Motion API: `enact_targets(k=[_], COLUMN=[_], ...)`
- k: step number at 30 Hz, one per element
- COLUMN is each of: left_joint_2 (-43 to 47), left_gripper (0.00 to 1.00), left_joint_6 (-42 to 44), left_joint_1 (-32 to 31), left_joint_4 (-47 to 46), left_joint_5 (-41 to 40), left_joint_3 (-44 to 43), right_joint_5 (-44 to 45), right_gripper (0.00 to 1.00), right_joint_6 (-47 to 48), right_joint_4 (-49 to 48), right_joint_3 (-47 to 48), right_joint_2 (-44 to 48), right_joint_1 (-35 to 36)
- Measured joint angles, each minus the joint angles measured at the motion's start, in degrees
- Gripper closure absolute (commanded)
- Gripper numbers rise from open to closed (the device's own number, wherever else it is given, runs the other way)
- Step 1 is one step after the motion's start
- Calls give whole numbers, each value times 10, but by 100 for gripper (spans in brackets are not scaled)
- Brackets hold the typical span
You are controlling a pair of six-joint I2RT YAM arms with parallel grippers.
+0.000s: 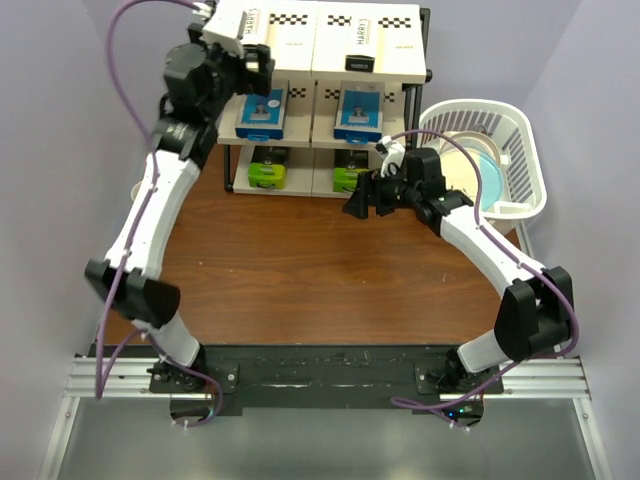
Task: Place and organize the shaving razors onto the shelf
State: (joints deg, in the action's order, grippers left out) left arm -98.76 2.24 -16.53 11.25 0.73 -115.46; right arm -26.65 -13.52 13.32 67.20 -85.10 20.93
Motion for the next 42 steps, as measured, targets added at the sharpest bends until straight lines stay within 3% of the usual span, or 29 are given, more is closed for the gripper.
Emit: enact_targets(k=[3,5,9,14,21,33,42], left_joint_2=[86,135,208,257,219,254,268], left_gripper=[0,0,0,0,0,0,0], left_joint_6=[-5,-17,-32,-47,-94,-111,-111], left_joint_1=[35,92,192,197,198,198,205], left_joint_4=[5,0,-31,-60,-47,-49,-52], left_joint_5=[44,64,47,59,117,139,140], left_joint_3=[37,42,59,161,284,312,331], right_joint_5=[-4,-8,-9,40,109,146,153], right_gripper=[1,1,1,1,2,25,37], right_joint_6=[16,28,38,46,70,106,97], right_joint_4=[9,13,2,-22,-102,-158,-186], right_joint_3=[18,27,40,146,283,309,310], right_joint_2=[5,17,66,73,29,-61,-72], right_joint_1=[0,0,0,0,0,-1,-2])
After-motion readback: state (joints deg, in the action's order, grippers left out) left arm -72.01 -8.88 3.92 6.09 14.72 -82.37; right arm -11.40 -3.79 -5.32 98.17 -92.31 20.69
